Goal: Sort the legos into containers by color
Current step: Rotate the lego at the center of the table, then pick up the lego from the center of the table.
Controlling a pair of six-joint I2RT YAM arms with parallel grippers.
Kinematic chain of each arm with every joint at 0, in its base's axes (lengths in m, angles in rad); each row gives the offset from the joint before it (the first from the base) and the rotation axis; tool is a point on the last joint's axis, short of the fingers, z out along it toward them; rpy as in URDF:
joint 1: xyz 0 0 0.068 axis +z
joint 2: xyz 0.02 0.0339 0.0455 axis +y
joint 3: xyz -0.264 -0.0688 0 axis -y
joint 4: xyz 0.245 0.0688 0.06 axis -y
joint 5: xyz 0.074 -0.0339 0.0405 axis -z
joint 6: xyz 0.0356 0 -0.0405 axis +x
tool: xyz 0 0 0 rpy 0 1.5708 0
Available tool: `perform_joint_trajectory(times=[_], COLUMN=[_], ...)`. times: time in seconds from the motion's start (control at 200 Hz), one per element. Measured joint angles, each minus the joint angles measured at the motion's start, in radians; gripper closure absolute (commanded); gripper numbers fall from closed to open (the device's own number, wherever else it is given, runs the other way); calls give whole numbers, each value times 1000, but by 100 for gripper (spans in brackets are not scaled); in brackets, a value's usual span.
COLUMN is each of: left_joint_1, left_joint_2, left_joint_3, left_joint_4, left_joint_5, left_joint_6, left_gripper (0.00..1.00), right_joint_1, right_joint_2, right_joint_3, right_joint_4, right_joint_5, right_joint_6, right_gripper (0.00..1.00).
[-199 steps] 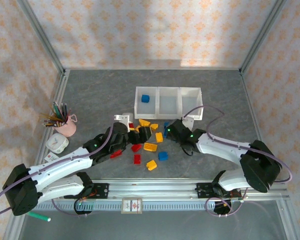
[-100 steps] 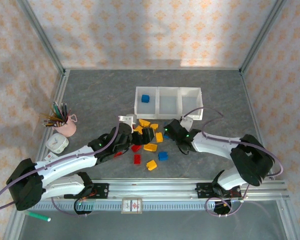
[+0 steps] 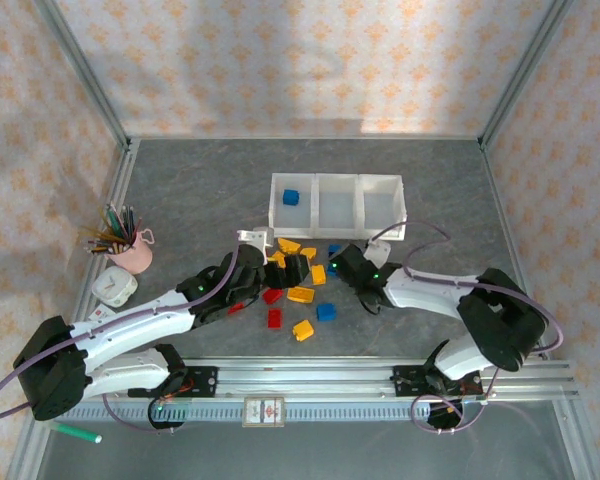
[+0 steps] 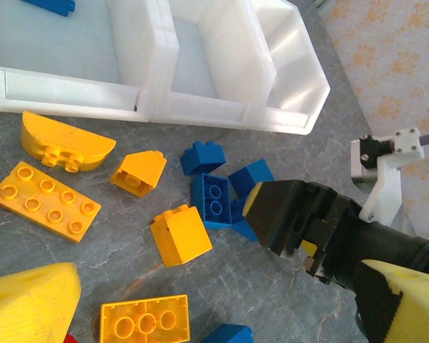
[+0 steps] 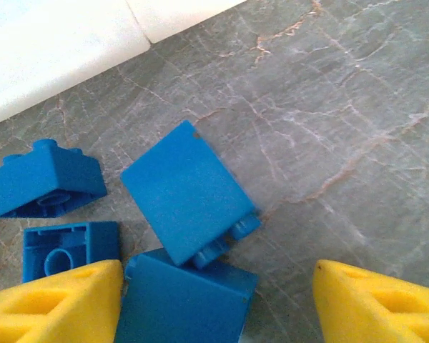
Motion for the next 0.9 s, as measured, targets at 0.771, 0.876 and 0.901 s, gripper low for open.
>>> perform_joint_trajectory(times=[0.771,0.876,0.901], left_joint_1=[0,0,0], left_joint_2=[5,5,5], left_joint_3=[2,2,2], left_joint_4=[-1,-1,-1], left_joint_5=[-26,-26,-26], left_joint_6=[0,0,0], left_gripper=[1,1,1], right_joint_1=[-13,-15,-15], right_joint_2=[63,71,71], right_joint_3=[21,21,21], right_joint_4=[12,16,16], right_joint_5=[-73,-76,-77], right_joint_6=[-59,-67,-68], right_gripper=[42,49,50])
